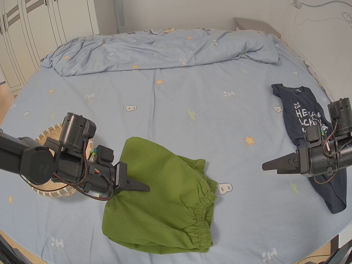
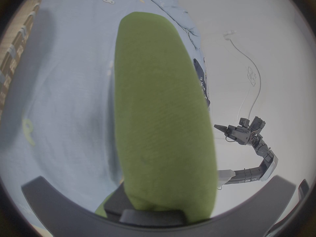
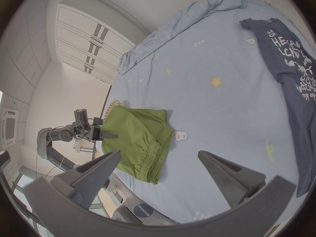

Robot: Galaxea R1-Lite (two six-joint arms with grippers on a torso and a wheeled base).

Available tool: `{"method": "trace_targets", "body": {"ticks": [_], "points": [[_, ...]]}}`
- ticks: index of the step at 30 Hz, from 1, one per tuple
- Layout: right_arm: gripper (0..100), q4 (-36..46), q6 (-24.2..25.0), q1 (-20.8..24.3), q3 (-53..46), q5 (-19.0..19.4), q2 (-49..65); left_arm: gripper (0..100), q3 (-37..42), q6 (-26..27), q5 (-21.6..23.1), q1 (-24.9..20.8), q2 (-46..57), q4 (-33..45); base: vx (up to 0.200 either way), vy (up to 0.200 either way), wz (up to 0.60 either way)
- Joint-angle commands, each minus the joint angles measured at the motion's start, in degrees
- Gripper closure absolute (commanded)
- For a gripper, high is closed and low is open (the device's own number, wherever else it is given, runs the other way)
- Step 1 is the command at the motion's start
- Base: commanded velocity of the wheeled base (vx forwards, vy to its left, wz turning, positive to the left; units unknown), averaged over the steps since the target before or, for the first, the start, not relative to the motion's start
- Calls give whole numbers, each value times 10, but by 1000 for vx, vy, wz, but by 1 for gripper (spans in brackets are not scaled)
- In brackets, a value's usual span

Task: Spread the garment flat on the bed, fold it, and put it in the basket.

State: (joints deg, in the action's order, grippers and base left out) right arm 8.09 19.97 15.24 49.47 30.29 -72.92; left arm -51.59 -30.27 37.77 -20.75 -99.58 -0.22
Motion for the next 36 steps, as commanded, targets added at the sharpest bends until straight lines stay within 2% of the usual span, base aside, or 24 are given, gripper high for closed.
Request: {"method": "trace_targets", "body": {"ticks": [1,9,19,21,24,25,26,27,29,36], "points": [[0,0,0,1,-1,0,0,100,1,6,0,-1,-3,0,0,200,0],[0,0,0,0,0,0,-1,100,3,14,0,-10,-4,0,0,200,0],[0,0,0,-1,0,0,-1,100,-13,78,-12,-60,16,9,0,0,0],[0,0,0,-2,0,0,-1,100,-30,117,-82,-85,23,45,0,0,0],[0,-1,0,-4,0,-1,-1,100,-47,165,-243,-121,18,61,0,0,0],[0,-1,0,-3,-1,-1,-2,100,-52,167,-266,-129,19,61,0,0,0],[0,-1,0,-3,-1,-1,-2,100,-52,167,-266,-129,19,61,0,0,0],[0,-1,0,-4,0,-2,-4,100,-69,171,-283,-154,34,67,0,0,0],[0,0,0,-3,-1,-2,-4,100,-74,177,-283,-166,59,76,0,0,0],[0,0,-1,0,-1,-2,-1,100,-94,224,-283,-170,128,143,0,0,0]]}}
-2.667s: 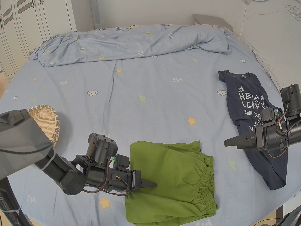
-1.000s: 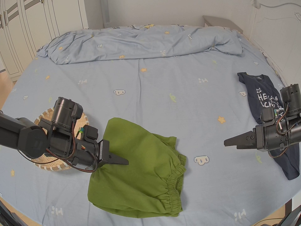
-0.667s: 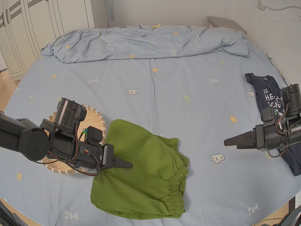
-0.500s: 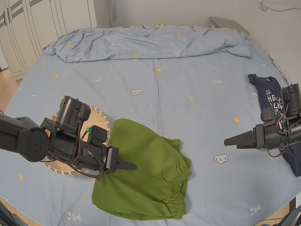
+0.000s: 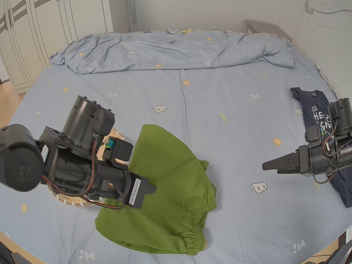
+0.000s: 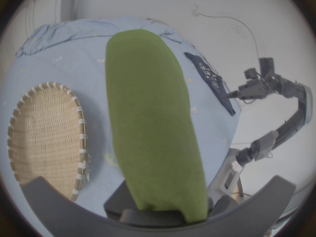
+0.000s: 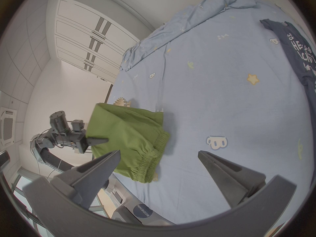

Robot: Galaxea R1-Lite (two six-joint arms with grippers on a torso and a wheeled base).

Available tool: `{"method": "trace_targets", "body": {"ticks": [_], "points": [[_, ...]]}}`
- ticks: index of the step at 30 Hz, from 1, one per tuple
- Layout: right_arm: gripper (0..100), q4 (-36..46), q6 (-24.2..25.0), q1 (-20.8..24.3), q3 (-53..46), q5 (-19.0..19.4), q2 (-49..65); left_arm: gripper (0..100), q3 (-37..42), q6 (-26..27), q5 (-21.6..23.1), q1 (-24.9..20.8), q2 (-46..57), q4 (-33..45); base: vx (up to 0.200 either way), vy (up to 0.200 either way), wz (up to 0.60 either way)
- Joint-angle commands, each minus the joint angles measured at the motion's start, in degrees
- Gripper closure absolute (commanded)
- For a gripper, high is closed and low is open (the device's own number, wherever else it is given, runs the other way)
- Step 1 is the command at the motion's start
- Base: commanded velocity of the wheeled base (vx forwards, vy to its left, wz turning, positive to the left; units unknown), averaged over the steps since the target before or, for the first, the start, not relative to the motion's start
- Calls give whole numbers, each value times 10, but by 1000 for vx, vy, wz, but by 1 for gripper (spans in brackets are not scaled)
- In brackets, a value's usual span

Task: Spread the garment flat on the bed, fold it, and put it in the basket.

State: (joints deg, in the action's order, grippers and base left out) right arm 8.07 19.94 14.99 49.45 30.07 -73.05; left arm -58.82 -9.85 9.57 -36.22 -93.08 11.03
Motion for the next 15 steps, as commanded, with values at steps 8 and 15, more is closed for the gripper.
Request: {"method": "trace_targets", "body": {"ticks": [8,15], "points": [[0,0,-1,2,-1,0,-3,100,-25,40,-1,17,135,50,0,0,0],[0,0,0,3,-1,-1,0,100,-43,71,-1,95,184,50,0,0,0]]}}
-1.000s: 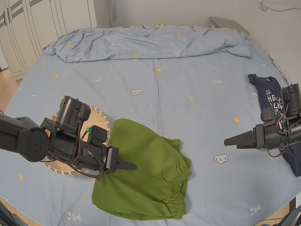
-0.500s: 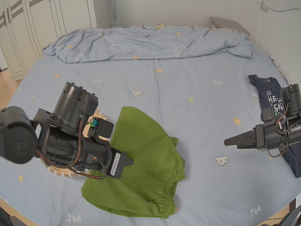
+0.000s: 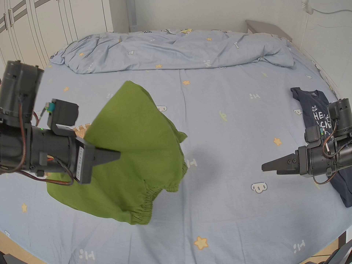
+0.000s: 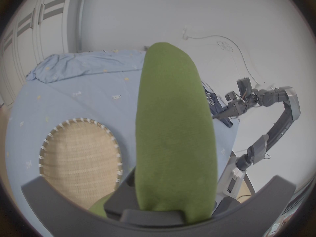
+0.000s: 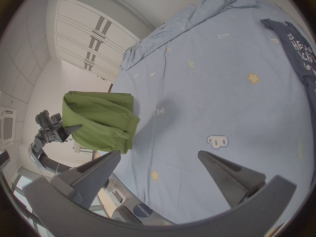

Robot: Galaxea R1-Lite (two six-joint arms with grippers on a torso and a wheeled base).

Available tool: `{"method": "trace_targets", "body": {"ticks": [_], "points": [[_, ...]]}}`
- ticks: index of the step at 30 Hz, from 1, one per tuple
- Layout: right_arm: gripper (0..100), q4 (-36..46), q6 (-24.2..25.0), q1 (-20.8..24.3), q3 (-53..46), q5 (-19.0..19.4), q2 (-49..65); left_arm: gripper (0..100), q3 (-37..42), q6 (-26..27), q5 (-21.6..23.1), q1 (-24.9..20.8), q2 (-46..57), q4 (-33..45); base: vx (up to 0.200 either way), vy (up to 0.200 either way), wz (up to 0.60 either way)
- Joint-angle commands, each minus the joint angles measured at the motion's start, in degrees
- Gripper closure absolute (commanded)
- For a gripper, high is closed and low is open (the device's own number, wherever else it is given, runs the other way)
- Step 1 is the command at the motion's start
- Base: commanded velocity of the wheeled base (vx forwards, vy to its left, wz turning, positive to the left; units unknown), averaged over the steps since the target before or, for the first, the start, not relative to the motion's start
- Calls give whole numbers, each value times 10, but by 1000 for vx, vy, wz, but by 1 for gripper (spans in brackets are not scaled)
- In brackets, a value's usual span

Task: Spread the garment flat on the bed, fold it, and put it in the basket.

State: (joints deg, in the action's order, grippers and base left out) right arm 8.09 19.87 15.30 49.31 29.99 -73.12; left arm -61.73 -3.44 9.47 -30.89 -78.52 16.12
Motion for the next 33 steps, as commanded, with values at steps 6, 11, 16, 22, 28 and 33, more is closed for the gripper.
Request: {"method": "trace_targets", "body": {"ticks": [6,11,16,22,28,33], "points": [[0,0,0,0,1,0,0,100,-30,7,0,82,44,-4,0,0,0],[0,0,0,0,2,0,1,100,-40,4,3,102,55,-6,0,0,0],[0,0,0,1,1,0,2,100,-51,-5,89,159,57,-8,0,0,0],[0,1,0,1,1,0,2,100,-66,-6,163,251,-29,-8,0,0,0],[0,1,0,1,0,0,3,100,-87,-17,186,318,-94,-8,0,0,0],[0,1,0,1,1,0,4,100,-95,-17,189,376,-146,-8,0,0,0]]}}
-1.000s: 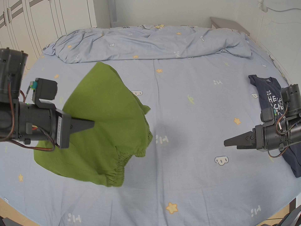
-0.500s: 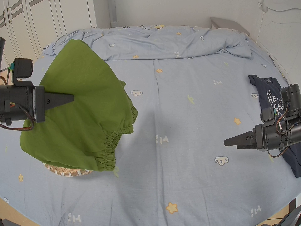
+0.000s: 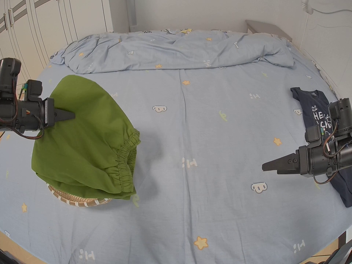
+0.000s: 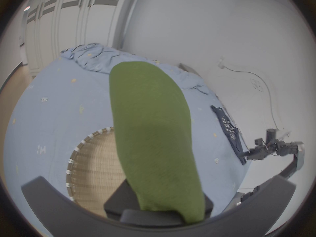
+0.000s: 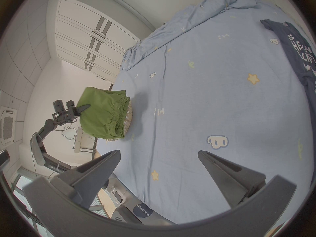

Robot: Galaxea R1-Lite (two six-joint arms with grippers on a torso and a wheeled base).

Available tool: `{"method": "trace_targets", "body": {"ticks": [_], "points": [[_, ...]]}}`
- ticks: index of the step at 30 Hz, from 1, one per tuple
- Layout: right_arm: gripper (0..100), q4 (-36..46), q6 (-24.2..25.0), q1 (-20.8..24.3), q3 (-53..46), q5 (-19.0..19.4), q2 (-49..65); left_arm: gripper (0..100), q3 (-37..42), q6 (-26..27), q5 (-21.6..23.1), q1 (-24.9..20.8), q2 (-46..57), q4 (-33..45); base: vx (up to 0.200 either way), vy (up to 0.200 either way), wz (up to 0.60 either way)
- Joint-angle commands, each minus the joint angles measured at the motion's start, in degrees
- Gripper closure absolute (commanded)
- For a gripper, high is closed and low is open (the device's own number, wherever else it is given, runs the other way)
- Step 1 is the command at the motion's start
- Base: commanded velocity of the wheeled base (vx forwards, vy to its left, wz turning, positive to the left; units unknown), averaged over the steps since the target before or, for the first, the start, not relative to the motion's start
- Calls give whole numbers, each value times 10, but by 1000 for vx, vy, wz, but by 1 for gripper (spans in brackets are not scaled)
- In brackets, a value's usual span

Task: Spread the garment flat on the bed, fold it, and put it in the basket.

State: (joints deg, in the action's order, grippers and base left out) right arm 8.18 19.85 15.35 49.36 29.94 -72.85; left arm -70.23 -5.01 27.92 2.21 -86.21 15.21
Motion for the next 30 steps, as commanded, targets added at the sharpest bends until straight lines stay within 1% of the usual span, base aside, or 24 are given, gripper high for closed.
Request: {"method": "trace_targets", "body": {"ticks": [1,6,11,13,15,18,24,27,30], "points": [[0,0,0,0,0,0,2,100,-11,-2,5,52,-81,1,0,0,0],[0,0,0,1,-1,0,2,100,-24,4,4,78,-145,1,0,0,0],[0,0,0,1,-1,0,1,100,-30,36,-3,97,-211,2,0,0,0],[0,0,0,0,-1,0,1,100,-32,43,-10,99,-225,2,0,0,0],[0,0,0,1,-1,0,0,100,-35,48,-39,101,-244,3,0,0,0],[0,0,0,0,-2,0,0,100,-35,55,-58,101,-250,5,0,0,0],[0,0,1,0,-3,0,-1,100,-35,60,-74,100,-250,7,0,0,0],[0,0,0,0,-3,0,-1,100,-35,61,-97,101,-251,6,0,0,0],[0,0,0,1,-3,0,-1,100,-35,61,-99,100,-251,7,0,0,0]]}}
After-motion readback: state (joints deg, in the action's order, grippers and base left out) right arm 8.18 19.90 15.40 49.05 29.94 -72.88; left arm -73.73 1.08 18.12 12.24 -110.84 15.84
